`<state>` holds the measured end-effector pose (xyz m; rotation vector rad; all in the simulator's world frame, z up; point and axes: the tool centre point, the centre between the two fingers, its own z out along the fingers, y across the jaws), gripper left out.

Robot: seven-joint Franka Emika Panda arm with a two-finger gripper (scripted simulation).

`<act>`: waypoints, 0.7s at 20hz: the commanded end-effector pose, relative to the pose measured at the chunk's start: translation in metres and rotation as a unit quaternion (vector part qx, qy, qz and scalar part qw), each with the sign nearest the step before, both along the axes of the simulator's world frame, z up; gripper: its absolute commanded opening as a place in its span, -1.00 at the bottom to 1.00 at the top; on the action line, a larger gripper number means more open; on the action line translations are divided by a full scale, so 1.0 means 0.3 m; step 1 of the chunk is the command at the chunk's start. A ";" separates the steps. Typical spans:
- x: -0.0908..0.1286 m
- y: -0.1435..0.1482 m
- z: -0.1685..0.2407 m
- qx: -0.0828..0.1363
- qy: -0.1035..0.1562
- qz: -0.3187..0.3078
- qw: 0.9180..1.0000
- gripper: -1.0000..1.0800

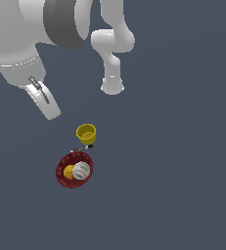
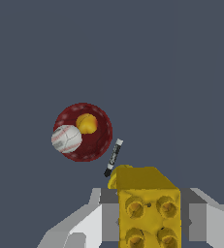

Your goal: Pick up a designated object from a clutter of objects.

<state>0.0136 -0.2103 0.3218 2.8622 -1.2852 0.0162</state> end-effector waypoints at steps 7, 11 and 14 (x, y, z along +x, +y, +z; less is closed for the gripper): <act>0.091 0.030 0.210 0.002 0.002 0.001 1.000 -1.00; 0.126 0.039 0.285 0.003 0.003 0.002 1.000 -1.00; 0.146 0.044 0.328 0.003 0.003 0.002 1.000 -1.00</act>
